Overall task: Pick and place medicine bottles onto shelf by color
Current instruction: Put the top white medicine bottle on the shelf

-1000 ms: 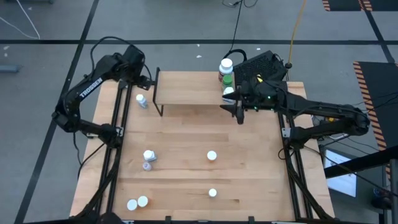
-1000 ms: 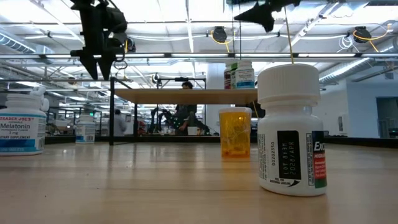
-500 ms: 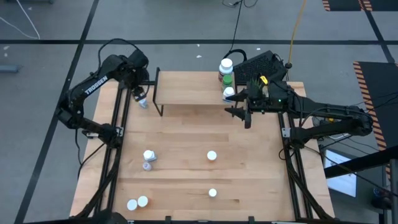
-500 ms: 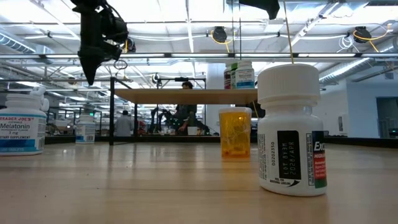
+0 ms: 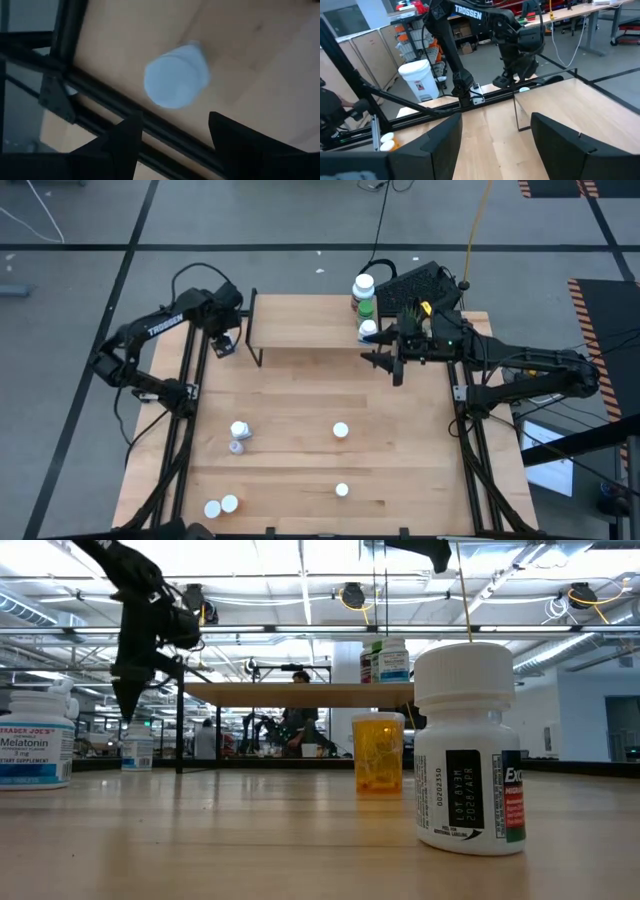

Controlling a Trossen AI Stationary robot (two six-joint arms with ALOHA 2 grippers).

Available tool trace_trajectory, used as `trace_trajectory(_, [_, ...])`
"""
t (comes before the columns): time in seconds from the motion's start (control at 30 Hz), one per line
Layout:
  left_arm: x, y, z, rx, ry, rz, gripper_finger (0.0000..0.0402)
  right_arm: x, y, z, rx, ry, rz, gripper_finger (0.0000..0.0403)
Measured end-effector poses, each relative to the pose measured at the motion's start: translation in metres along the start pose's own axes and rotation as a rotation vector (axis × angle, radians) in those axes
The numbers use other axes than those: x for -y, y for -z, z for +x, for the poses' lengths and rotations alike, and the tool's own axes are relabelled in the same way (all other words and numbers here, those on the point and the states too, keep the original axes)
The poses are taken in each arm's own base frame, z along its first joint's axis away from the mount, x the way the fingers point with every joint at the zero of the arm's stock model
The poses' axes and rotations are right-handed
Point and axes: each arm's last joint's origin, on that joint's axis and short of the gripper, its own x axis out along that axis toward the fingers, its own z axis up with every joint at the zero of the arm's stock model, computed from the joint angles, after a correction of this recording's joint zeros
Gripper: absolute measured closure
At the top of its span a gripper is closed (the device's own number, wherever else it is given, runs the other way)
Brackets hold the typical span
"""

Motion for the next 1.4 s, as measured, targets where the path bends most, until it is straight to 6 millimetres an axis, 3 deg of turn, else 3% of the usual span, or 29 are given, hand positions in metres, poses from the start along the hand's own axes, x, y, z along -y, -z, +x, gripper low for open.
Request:
trace_trajectory(0.17, [0.004, 0.002, 0.01, 0.0, 0.004, 0.047, 0.0169, -0.002, 0.001, 0.0, -0.003, -0.011, -0.004, 0.0172])
trace_trajectory(0.57, [0.001, -0.006, 0.009, 0.097, -0.002, 0.199, 0.0169, -0.002, 0.001, 0.0, -0.01, -0.008, -0.002, 0.0172])
trace_trajectory(1.03, [-0.009, 0.0, 0.012, 0.138, 0.081, 0.153, 0.0169, -0.002, 0.002, 0.0, -0.015, -0.007, 0.005, 0.0172])
trace_trajectory(1.4, [-0.007, 0.008, 0.028, 0.109, 0.107, 0.096, 0.017, -0.002, 0.002, 0.0, -0.015, -0.007, 0.013, 0.0172])
